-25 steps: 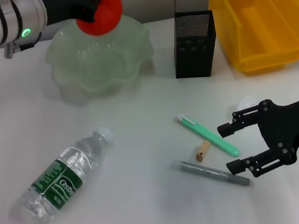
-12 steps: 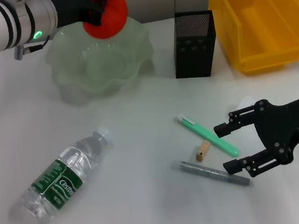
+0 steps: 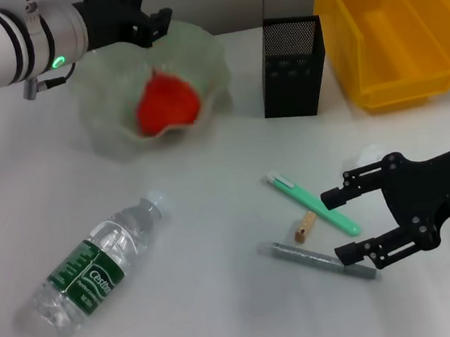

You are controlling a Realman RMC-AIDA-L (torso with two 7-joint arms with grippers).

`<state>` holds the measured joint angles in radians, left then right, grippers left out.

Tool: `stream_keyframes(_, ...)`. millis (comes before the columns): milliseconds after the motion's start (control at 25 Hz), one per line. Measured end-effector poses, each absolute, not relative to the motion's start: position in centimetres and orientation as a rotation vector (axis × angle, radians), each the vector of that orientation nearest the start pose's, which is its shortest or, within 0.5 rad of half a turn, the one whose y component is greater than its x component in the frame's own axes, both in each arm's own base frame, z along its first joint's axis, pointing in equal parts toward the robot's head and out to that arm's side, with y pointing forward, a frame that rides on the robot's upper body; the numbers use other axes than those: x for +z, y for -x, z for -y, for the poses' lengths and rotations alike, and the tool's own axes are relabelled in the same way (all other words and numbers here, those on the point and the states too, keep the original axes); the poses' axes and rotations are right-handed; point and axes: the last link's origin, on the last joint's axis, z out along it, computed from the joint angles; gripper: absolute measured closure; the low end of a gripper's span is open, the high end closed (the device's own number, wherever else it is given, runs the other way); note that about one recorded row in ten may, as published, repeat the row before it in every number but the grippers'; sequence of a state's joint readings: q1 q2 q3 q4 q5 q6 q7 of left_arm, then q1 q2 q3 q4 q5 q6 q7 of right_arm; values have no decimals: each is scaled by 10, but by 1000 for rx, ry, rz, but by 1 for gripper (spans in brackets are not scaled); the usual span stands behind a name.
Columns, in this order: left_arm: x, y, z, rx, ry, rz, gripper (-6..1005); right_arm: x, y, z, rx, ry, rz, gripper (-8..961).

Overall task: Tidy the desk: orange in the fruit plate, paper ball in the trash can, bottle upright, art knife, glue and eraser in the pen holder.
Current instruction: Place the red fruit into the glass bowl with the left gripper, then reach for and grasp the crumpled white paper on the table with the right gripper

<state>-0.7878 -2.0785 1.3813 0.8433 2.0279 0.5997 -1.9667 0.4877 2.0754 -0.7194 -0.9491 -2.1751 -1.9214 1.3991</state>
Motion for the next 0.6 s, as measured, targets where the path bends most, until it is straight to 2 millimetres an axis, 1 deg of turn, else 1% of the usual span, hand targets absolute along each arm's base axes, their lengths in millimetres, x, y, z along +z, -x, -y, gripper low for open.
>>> stream_keyframes(240, -30, 142, -460, -267, 2347, 445, 483, 33, -249, -291, 509, 3067, -346, 209)
stream_keyframes(280, -29, 143, -459, -271, 2345, 448, 432, 33, -249, -291, 509, 3067, -346, 210)
stream_keyframes(360, -25, 145, -456, -296, 2343, 455, 329, 33, -249, -291, 509, 3066, -345, 210)
stream_keyframes(400, -20, 145, -451, -339, 2355, 456, 278, 33, -249, -291, 509, 3066, -345, 211)
stream_keyframes(440, -20, 145, -451, -339, 2355, 456, 256, 33, -249, -291, 511, 3065, -345, 211)
stream_keyframes(560, -8, 145, -434, -447, 2414, 439, 191, 34, -249, -292, 511, 3060, -346, 213)
stream_keyframes(600, -3, 147, -427, -483, 2433, 436, 169, 35, -248, -292, 511, 3060, -347, 213)
